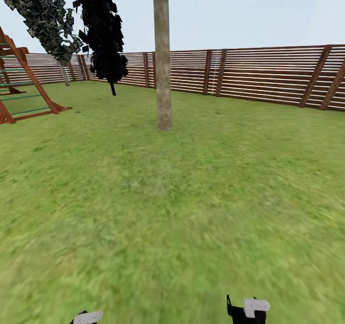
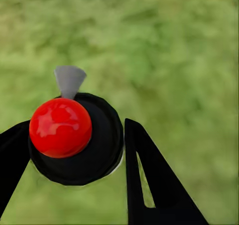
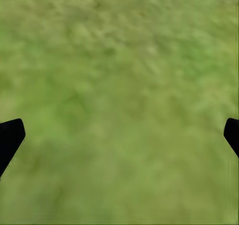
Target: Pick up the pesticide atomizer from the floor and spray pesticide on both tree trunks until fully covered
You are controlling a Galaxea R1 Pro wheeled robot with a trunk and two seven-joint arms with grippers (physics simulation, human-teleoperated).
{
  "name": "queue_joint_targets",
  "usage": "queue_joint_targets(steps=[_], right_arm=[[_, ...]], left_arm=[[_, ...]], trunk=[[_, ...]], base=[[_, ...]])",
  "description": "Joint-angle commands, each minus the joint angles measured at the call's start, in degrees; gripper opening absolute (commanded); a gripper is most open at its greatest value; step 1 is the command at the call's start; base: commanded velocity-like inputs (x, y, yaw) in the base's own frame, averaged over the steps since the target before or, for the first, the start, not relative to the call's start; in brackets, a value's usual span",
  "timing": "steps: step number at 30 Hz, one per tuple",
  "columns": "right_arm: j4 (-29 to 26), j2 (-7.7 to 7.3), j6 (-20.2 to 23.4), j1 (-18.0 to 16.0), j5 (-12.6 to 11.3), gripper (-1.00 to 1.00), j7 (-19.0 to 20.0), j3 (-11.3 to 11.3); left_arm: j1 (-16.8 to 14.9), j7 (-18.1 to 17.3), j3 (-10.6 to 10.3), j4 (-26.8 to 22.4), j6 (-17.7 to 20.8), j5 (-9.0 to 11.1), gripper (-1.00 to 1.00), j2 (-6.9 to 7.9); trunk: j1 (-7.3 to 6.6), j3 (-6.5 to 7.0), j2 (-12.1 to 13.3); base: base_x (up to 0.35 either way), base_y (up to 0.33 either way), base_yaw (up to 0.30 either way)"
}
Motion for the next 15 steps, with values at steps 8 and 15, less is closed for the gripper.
queue_joint_targets(steps=[8, 15], right_arm=[[0.0, 0.00, 0.0, 0.0, 0.0, 1.00, 0.0, 0.0], [0.0, 0.00, 0.0, 0.0, 0.0, 1.00, 0.0, 0.0]], left_arm=[[0.0, 0.0, 0.0, 0.0, 0.0, 0.0, -1.00, 0.00], [0.0, 0.0, 0.0, 0.0, 0.0, -0.1, -1.00, 0.00]], trunk=[[0.00, 0.00, 0.0], [0.00, 0.00, 0.0]], base=[[0.339, 0.000, 0.000], [0.339, 0.000, 0.000]])
